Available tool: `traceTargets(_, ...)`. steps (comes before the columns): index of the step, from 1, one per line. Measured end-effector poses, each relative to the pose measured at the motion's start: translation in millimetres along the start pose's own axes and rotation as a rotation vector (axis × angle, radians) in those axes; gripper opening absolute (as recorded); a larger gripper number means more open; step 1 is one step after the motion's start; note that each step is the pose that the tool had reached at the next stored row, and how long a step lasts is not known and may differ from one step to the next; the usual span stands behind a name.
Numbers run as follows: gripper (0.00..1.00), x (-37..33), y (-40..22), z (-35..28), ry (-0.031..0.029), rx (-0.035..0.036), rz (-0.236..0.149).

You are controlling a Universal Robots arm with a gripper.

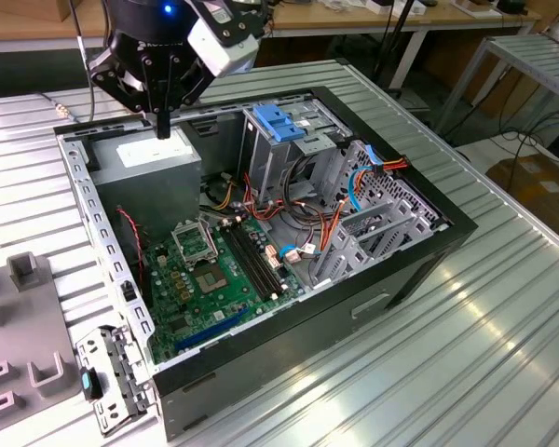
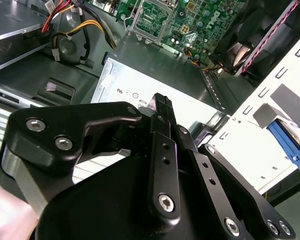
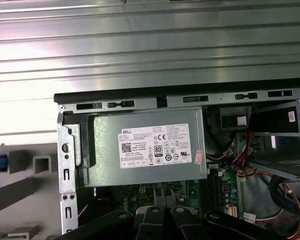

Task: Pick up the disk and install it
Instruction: 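Reach for the disk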

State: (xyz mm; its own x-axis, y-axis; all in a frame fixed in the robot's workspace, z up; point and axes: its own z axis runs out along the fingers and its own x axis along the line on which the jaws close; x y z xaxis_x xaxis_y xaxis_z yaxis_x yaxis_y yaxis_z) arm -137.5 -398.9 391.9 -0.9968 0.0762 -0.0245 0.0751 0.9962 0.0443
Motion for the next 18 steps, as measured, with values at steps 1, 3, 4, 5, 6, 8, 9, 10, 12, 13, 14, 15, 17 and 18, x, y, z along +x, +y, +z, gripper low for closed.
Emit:
traceTargets(1, 0.11, 0.2, 0.0, 0.0, 0.0000, 0.0000, 0.000)
traceTargets(3, 0.11, 1.1, -0.1, 0.1, 0.0000, 0.0000, 0.000)
traceTargets(4, 0.11, 1.8, -0.1, 0.1, -0.0001, 0.0000, 0.000)
traceTargets(5, 0.11, 2.7, -0.2, 0.0, 0.0000, 0.0001, 0.000)
traceTargets(6, 0.11, 3.3, -0.2, 0.0, 0.0000, 0.0001, 0.000)
traceTargets(8, 0.11, 4.5, -0.3, 0.0, 0.0000, 0.0000, 0.000)
traceTargets(9, 0.11, 4.9, -0.4, 0.0, 0.0001, 0.0000, 0.000)
traceTargets(10, 0.11, 5.5, -0.4, 0.0, 0.0000, 0.0000, 0.000)
traceTargets(12, 0.11, 6.8, -0.5, -0.1, 0.0000, 0.0000, 0.000)
traceTargets(13, 0.11, 7.1, -0.5, -0.1, 0.0000, 0.0000, 0.000)
traceTargets(14, 0.11, 7.4, -0.6, -0.1, 0.0000, 0.0000, 0.000)
traceTargets(15, 0.11, 7.7, -0.6, -0.1, 0.0000, 0.0000, 0.000)
traceTargets(17, 0.11, 8.3, -0.6, -0.1, 0.0000, 0.0000, 0.000)
traceTargets(18, 0.11, 8.5, -0.6, -0.1, 0.0000, 0.0000, 0.000)
